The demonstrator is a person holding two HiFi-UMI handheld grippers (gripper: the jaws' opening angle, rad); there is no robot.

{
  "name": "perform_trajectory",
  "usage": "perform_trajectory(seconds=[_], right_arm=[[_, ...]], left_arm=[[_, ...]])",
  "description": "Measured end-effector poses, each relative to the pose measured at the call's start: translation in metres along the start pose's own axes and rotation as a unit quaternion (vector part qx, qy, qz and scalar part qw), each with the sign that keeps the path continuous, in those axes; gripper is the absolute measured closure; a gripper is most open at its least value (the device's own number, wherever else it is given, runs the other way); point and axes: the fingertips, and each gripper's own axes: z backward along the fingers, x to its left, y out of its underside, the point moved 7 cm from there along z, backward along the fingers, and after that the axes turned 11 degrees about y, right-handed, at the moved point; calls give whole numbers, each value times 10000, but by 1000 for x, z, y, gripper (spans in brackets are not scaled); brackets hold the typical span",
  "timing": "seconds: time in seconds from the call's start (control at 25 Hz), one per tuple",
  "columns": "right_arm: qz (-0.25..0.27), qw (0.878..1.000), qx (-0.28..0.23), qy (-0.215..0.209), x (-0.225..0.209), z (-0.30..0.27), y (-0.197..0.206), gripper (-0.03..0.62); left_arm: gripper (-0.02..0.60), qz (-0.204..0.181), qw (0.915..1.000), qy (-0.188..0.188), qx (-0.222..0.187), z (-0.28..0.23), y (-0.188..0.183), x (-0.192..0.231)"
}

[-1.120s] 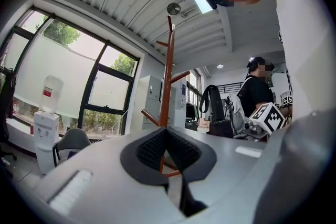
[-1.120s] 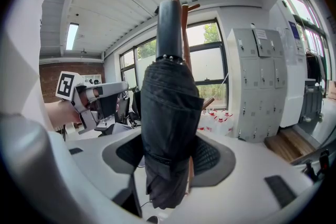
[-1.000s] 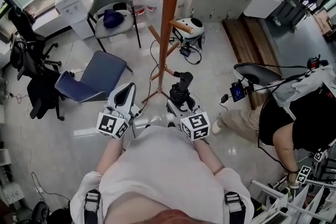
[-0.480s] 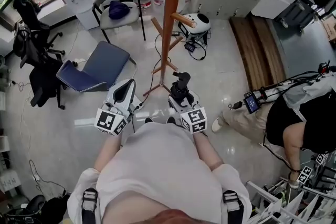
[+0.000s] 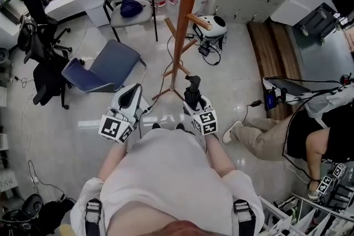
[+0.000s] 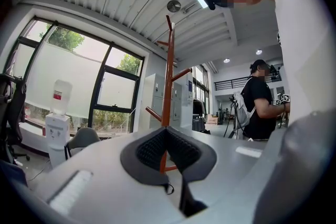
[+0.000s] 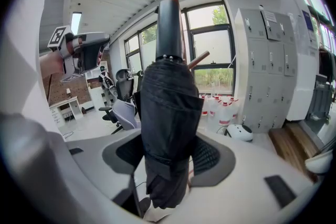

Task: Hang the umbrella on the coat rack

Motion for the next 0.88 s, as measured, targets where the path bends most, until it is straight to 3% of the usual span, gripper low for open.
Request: perform_trajectory(seconds=[0.88], right_arm=[[78,9953,962,15,-23,-48,59,333]], left_arm=[[571,-232,9992,-284,185,-5,5,9]])
